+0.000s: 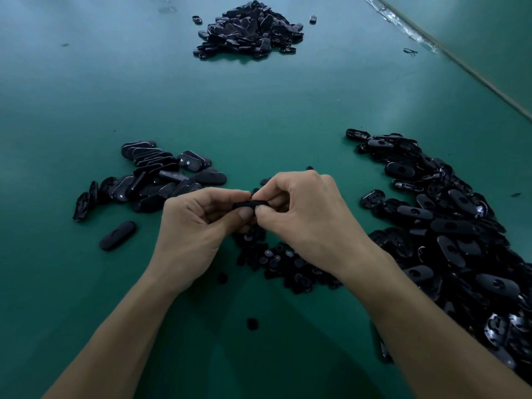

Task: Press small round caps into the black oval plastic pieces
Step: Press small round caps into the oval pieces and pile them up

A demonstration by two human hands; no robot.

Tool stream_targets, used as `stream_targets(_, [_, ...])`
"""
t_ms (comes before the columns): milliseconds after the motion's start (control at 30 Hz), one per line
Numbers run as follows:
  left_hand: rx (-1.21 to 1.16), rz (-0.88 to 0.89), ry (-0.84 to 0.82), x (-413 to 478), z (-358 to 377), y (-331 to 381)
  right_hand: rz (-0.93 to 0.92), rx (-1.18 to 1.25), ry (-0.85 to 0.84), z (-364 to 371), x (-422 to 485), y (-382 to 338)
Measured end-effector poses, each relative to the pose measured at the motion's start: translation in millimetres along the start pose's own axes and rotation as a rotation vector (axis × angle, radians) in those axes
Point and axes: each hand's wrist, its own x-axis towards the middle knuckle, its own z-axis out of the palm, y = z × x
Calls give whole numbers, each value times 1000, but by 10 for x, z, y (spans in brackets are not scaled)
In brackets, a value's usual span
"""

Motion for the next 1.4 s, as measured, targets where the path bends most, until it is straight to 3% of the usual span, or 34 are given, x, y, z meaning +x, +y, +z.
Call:
stream_targets(467, [163,132,84,-42,24,-25,-15,-40,-47,-37,11,82])
stream_targets(700, [582,308,340,-10,-87,-17,150,-489,52,-161,-18,265])
stream_targets(867, [834,248,454,38,-212,-13,319,-643,17,-216,-38,345])
stream_targets(1200, [917,84,474,72,-267,-59,237,-619,99,-181,-55,374])
stream_targets(1400, [831,166,460,65,-235,-42,196,-596,166,-182,-26,399])
